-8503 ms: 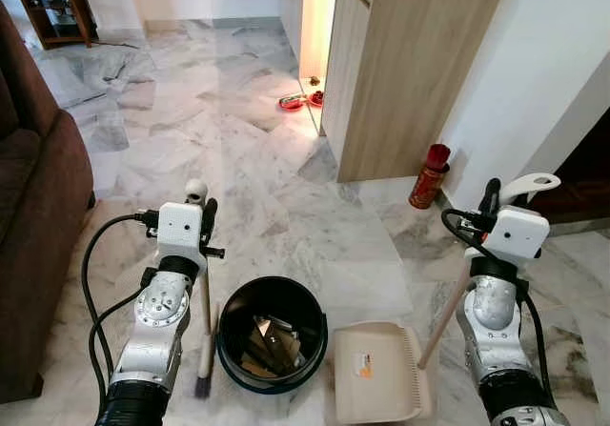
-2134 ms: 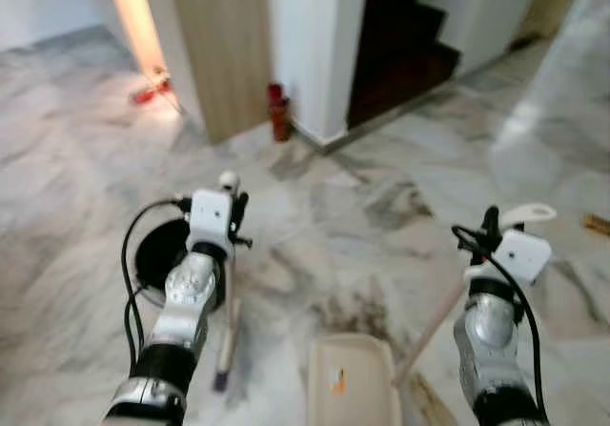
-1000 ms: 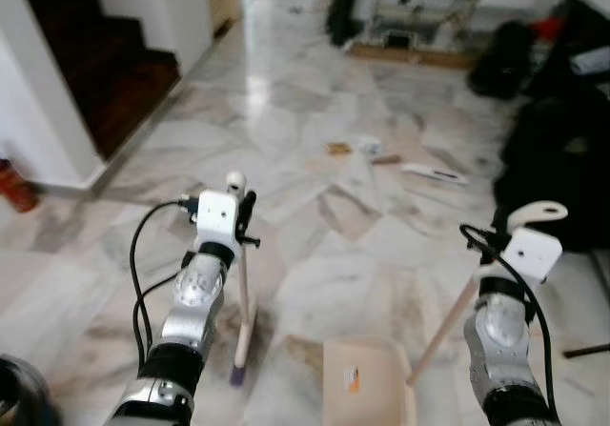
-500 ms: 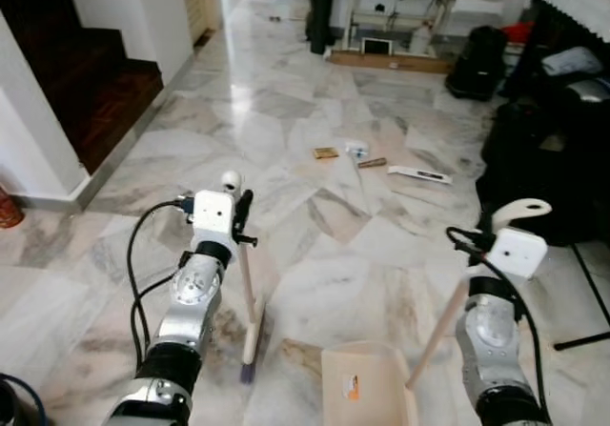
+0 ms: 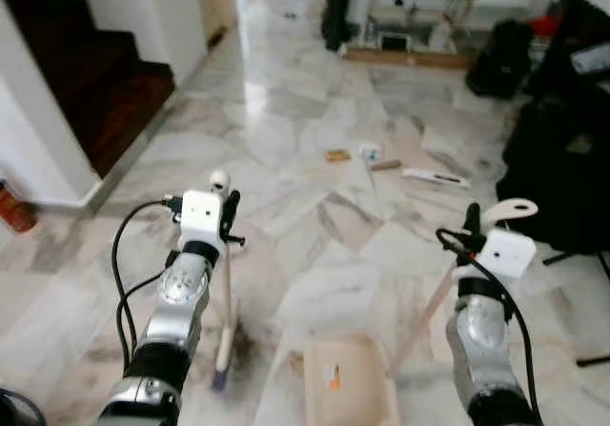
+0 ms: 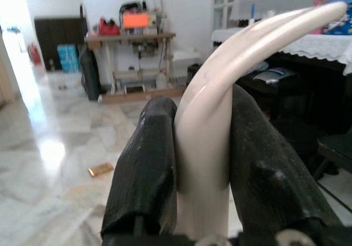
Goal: Sweep floor
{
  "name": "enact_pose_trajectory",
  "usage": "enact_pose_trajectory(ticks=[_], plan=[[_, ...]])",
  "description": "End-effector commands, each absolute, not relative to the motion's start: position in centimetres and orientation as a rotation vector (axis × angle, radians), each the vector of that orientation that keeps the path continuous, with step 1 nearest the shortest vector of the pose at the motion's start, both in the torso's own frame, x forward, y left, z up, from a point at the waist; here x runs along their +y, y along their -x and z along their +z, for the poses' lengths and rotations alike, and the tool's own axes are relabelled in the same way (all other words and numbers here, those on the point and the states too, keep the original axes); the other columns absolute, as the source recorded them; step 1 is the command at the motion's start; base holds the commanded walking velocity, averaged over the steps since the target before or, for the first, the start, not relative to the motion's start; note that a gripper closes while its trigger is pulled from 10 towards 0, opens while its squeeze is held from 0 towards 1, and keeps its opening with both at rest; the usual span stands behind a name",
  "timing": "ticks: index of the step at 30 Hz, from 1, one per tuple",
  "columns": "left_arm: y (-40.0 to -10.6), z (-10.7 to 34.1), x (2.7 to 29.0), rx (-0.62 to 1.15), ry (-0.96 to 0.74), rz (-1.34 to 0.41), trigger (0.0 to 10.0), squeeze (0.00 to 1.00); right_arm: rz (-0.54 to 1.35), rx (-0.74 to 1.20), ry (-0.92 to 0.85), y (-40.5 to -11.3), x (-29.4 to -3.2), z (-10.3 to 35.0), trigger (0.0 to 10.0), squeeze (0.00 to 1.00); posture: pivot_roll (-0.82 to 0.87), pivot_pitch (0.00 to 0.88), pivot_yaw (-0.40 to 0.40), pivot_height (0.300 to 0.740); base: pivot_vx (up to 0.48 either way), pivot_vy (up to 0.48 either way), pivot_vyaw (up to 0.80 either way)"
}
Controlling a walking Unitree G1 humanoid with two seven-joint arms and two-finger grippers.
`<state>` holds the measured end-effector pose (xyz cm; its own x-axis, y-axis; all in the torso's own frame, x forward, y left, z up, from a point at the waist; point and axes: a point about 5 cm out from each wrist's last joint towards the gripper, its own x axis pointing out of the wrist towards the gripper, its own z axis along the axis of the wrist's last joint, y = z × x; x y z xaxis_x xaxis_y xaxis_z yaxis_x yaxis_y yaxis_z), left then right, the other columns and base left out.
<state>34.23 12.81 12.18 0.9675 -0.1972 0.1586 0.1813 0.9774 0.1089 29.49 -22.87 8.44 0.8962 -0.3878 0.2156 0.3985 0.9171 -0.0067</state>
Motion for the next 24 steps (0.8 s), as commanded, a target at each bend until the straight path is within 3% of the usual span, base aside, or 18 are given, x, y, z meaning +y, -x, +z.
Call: enact_pose_trajectory(ticks=[1,24], plan=[[-34.44,13.14,13.99,-0.21,-0.091,-0.16,10.0,0.0,-0.356,-0.273,0.048,-30.51,-21.53,9.89,10.0,0.0,0.08,0.0,-0.007,0.74,0.382,0.0,0.0],[-34.69,13.36,14.23,-0.209,-0.092,-0.149,10.0,0.0,-0.349,-0.268,0.048,-30.54,-21.53,9.94,10.0,0.0,0.08,0.0,-0.005,0.74,0.386,0.0,0.0]])
